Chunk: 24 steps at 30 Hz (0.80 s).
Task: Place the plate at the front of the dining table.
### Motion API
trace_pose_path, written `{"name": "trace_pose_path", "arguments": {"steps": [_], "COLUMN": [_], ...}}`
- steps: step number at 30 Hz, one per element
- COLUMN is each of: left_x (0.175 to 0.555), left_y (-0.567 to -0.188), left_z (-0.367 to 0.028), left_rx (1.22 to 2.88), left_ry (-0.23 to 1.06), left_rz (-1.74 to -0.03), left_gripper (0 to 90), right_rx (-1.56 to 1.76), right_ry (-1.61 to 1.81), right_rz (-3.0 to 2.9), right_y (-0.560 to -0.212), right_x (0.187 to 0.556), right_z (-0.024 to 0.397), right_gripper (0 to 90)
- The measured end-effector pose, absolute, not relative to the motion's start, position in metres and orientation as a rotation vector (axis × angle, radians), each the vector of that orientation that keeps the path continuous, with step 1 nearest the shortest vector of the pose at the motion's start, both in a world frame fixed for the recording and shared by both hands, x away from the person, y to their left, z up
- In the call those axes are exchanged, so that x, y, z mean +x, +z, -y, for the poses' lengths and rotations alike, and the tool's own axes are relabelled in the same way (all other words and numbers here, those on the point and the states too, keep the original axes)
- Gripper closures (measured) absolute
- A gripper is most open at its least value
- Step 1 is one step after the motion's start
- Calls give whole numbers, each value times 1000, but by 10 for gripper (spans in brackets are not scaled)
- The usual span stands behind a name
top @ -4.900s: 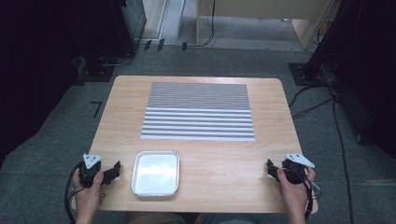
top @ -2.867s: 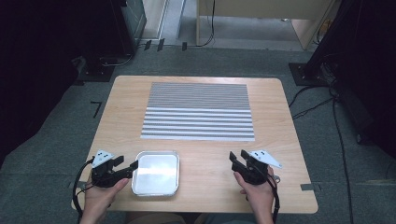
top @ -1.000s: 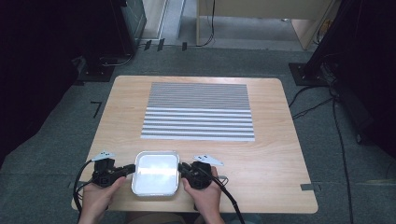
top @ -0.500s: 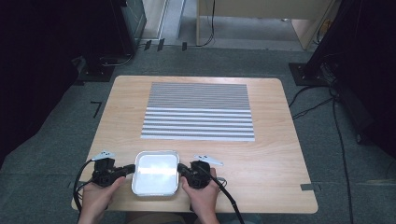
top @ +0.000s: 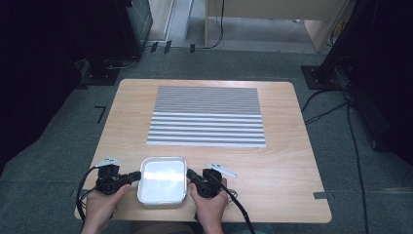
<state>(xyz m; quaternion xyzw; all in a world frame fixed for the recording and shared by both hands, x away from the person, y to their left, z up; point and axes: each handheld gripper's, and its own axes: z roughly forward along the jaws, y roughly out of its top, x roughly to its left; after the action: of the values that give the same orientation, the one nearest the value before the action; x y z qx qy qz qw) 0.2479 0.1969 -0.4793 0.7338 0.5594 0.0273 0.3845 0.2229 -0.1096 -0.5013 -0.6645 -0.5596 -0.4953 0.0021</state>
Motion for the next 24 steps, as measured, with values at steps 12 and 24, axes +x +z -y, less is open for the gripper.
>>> {"name": "trace_pose_path", "arguments": {"steps": [12,24], "left_x": [248,250], "left_y": [-480,-482], "left_z": [-195,-203], "left_rx": [1886,1816], "left_ry": [67,-18], "left_rz": [-1431,-1428], "left_gripper": [860,829], "right_rx": [-2052,-2028], "right_ry": [-1517,-1573], "right_rz": [1756,1660], "right_y": [-506,-508], "right_x": [225,226], "right_z": [111,112], "right_gripper": [900,841]}}
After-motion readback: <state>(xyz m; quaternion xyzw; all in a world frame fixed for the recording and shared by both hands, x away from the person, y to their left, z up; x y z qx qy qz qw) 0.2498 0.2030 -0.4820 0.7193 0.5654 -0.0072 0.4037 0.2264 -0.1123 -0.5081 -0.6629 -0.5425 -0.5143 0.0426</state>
